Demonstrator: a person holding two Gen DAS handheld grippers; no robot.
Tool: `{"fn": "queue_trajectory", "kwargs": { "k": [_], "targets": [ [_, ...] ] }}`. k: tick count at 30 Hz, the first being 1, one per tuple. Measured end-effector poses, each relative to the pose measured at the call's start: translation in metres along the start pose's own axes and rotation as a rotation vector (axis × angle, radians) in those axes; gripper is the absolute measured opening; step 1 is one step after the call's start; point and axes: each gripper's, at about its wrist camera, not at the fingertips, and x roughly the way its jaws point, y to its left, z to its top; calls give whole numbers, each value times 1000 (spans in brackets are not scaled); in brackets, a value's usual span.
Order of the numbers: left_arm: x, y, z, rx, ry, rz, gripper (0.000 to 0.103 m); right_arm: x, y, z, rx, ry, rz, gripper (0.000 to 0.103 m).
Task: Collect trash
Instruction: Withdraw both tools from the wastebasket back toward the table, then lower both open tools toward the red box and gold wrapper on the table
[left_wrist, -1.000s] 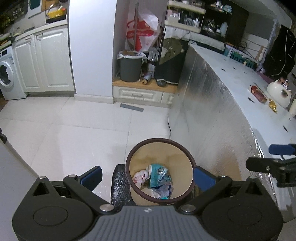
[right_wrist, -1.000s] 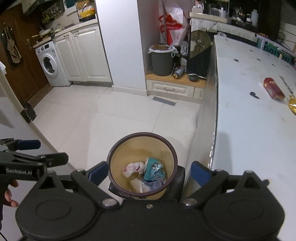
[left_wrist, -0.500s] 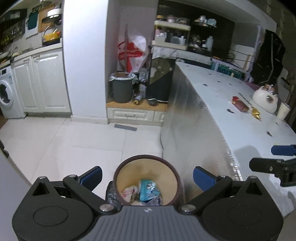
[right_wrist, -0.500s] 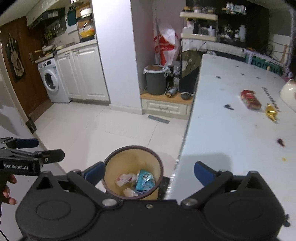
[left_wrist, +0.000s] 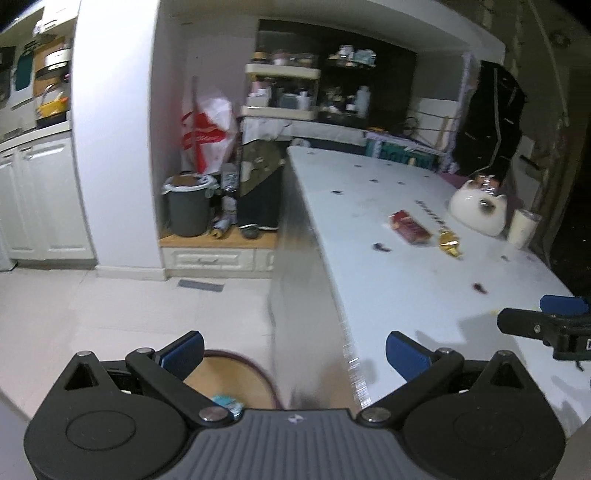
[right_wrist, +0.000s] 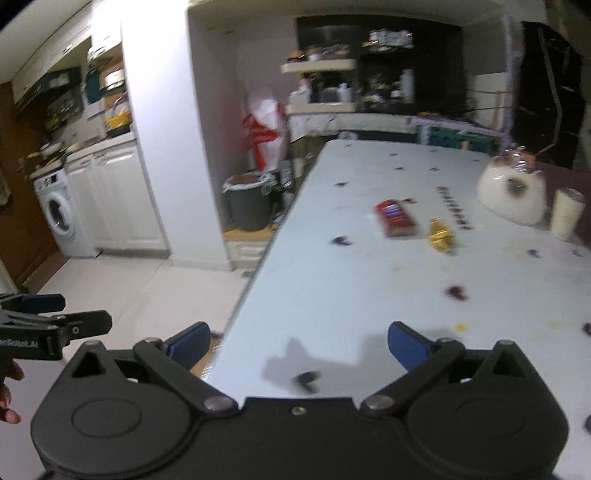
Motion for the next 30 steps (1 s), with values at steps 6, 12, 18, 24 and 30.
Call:
{"fn": "queue_trajectory", "kwargs": {
  "k": [6, 12, 18, 24, 30],
  "targets": [
    [26, -50, 16, 23, -13, -45, 103, 4, -57, 15, 46, -73, -38, 103],
    [63, -92, 36, -33, -15, -87, 103, 29, -99, 37, 16, -121, -106, 103],
    [103, -124, 55, -85, -24, -82, 103, 76, -139, 56, 35, -143, -91, 103],
    [139, -149, 65, -140, -27, -88, 103, 141, -171, 67, 101, -109, -95, 95],
    [172, -164, 65, -195, -26, -126, 103, 191, -193, 57, 115, -110, -130, 93]
  ]
}}
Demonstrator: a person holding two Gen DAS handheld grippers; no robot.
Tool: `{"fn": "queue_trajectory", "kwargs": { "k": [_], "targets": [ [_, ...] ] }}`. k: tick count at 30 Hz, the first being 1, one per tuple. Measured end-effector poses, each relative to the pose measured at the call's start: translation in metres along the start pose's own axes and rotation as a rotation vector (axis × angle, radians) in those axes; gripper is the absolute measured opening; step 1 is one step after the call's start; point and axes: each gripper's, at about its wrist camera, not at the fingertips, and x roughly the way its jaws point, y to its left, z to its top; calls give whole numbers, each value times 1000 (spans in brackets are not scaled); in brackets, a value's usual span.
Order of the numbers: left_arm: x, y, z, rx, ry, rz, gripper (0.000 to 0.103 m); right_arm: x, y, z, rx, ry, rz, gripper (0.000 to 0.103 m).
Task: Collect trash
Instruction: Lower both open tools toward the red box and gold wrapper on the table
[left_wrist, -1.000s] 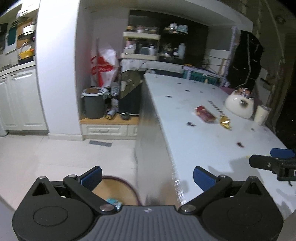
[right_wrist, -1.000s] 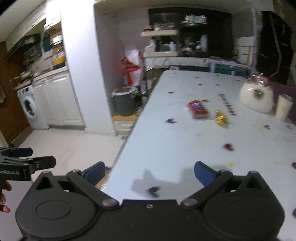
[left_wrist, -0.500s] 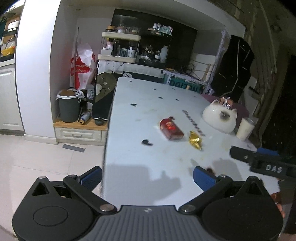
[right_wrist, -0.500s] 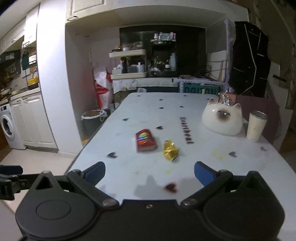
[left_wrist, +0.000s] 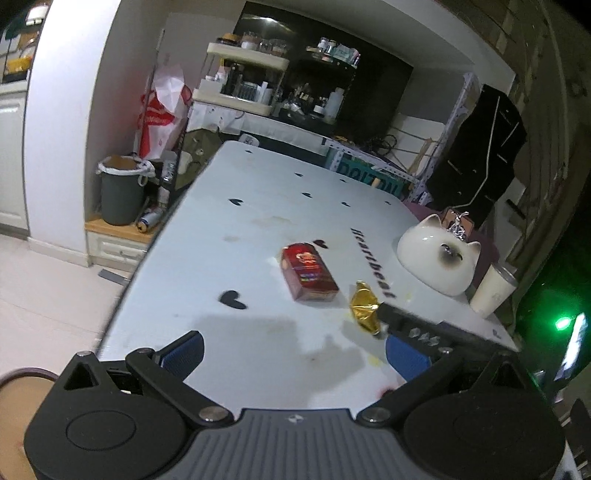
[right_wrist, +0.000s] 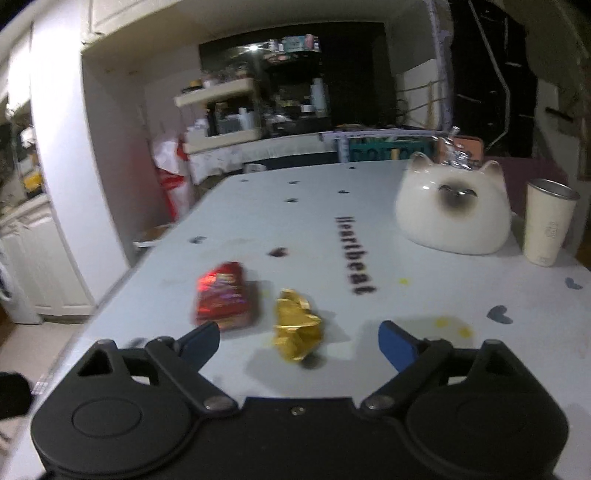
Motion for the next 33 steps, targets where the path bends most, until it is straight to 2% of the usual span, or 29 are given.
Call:
{"fn": "queue_trajectory", "kwargs": {
  "k": [2, 4, 7, 13, 17, 20, 22, 23, 25, 30, 33],
  "targets": [
    [11, 1, -1, -21, 5, -2, 103, 11, -5, -7, -3, -5, 13, 91],
    [22, 3, 3, -43, 2, 7, 103, 22, -9, -5, 1, 41, 17, 87],
    [42, 5, 15, -93, -5, 4, 103, 26, -5, 1, -66, 4, 26, 86],
    [91, 7, 34, -161, 8, 35, 103, 40, -2, 9, -99, 25, 88, 81],
    [122, 8, 35, -185, 49, 50, 103, 49, 0, 12, -114, 64, 79, 63],
    [136, 5, 31, -173, 38, 45, 103, 48, 0, 11, -121, 67, 93, 54],
    [142, 0, 33, -123, 35, 67, 103, 48, 1, 10, -127, 78, 97, 44],
    [145, -2, 34, -115, 28, 64, 103, 49, 1, 9, -124, 86, 95, 35],
    [150, -3, 34, -129, 21, 47, 103, 47, -2, 9, -114, 87, 97, 32],
    [165, -17, 37, -81, 13, 55, 103, 46, -12, 8, -83, 89, 79, 20],
    [174, -30, 36, -23, 8, 82, 103, 44, -18, 8, -66, 89, 67, 20]
  ]
}}
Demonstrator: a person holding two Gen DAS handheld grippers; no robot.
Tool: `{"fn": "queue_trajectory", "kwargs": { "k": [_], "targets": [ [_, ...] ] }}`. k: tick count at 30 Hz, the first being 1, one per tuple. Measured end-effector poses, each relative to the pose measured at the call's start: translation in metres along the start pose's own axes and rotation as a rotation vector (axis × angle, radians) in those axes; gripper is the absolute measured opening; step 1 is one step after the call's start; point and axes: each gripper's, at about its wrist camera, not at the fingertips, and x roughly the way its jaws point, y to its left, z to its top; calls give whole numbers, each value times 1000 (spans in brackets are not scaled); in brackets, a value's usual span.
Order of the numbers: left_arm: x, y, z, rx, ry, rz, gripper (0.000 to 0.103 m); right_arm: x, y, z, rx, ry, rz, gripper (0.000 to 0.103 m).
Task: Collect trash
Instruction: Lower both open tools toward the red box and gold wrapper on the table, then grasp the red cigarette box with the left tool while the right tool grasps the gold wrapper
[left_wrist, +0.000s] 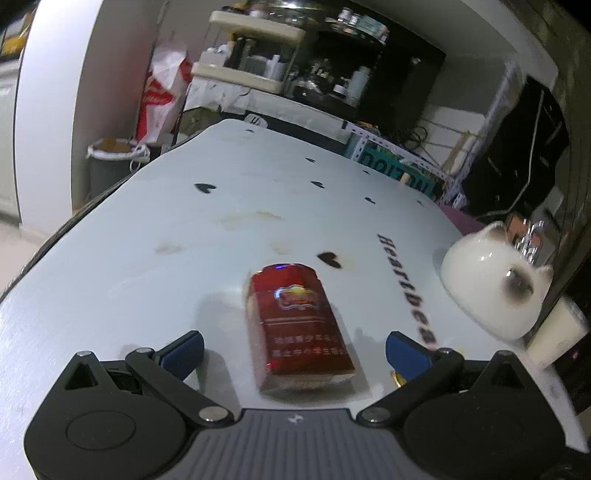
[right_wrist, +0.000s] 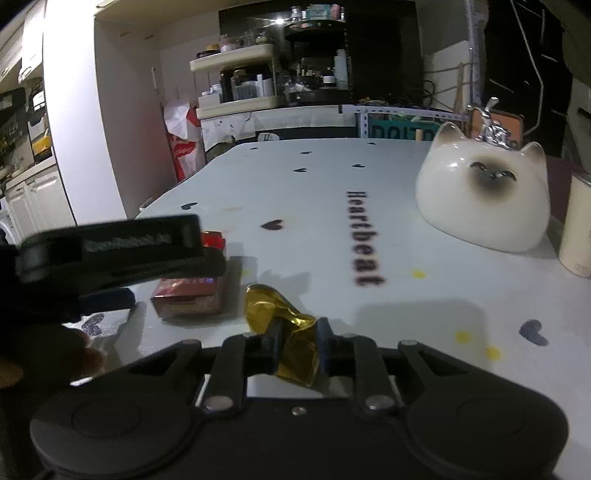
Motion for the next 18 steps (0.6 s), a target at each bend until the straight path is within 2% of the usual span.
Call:
{"fn": "queue_trajectory", "kwargs": {
  "k": [4, 8, 11, 13, 15, 17, 18],
  "targets": [
    [7, -14, -6, 113, -13, 61, 102, -6, -8, -1, 34, 11, -36, 19],
    [7, -12, -6, 145, -11, 67, 95, -13, -12, -5, 58, 12, -81, 19],
    [6, -11, -6, 167, -11, 79, 87, -17, -14, -10, 69, 7, -89, 20],
    [3, -9, -7, 174, -11, 71, 81, -21, -10, -13, 49, 7, -92, 26],
    [-2, -6, -8, 194, -9, 59, 69, -24, -3, -16, 1, 15, -90, 31],
    [-7, -1, -10, 206, -8, 46, 58, -27, 1, -17, -26, 21, -56, 31],
    [-10, 1, -11, 213, -7, 38, 57, -28, 3, -18, -41, 26, -40, 31]
  ]
}}
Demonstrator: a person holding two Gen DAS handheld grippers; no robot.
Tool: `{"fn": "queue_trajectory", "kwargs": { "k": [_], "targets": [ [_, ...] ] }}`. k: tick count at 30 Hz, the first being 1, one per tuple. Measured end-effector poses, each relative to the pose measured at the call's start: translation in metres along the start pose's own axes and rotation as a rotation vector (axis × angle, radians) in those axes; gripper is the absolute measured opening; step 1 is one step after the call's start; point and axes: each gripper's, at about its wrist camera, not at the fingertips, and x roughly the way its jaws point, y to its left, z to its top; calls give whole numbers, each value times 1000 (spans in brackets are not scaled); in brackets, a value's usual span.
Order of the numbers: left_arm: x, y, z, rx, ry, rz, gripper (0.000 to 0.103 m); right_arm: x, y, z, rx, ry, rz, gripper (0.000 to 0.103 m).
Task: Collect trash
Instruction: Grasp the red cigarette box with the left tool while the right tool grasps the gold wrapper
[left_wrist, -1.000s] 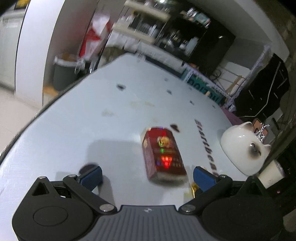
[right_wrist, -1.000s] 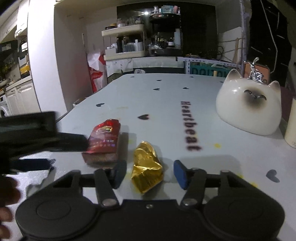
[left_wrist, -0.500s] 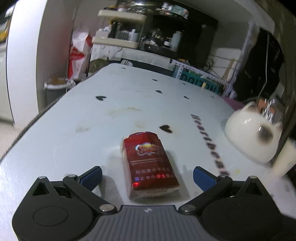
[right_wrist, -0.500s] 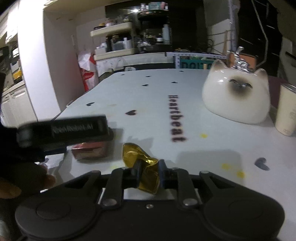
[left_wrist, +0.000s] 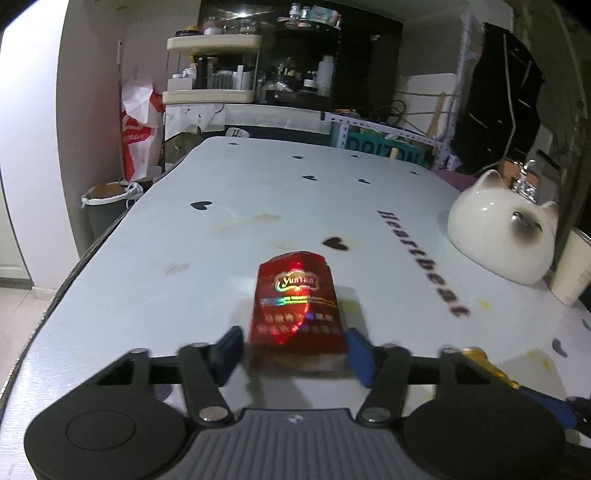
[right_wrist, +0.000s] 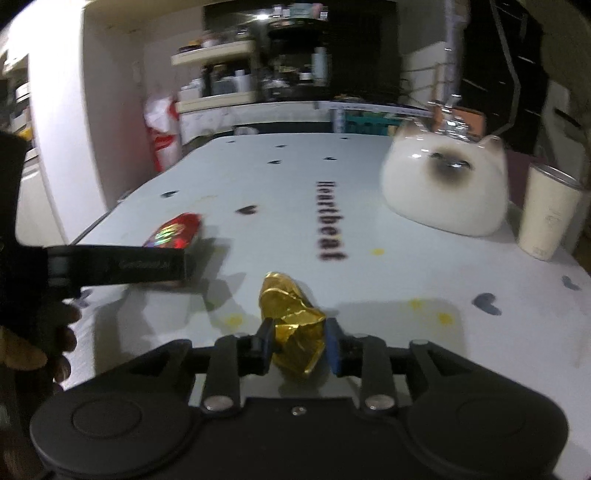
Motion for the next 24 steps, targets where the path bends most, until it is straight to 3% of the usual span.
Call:
{"fn": "queue_trajectory", "kwargs": {
  "k": [6, 9, 14, 20, 22, 24],
  "targets": [
    [-23, 14, -15, 45, 6, -59, 57, -6, 9, -2, -72, 21, 71, 33],
    [-35, 23, -21, 75, 13, -69, 57, -9, 13, -2, -108, 31, 86, 43],
    [-56, 30, -34, 166, 40, -73, 56, -13, 23, -5, -175, 46, 124, 45],
    [-69, 39, -44, 150, 28, -103, 58, -11, 26, -4, -178, 15, 88, 64],
    [-67, 39, -44, 135, 26, -111, 64, -5, 28, -5, -183, 18, 89, 65],
    [-66, 39, -43, 123, 27, -109, 77, -1, 28, -2, -160, 15, 93, 65]
  ]
}}
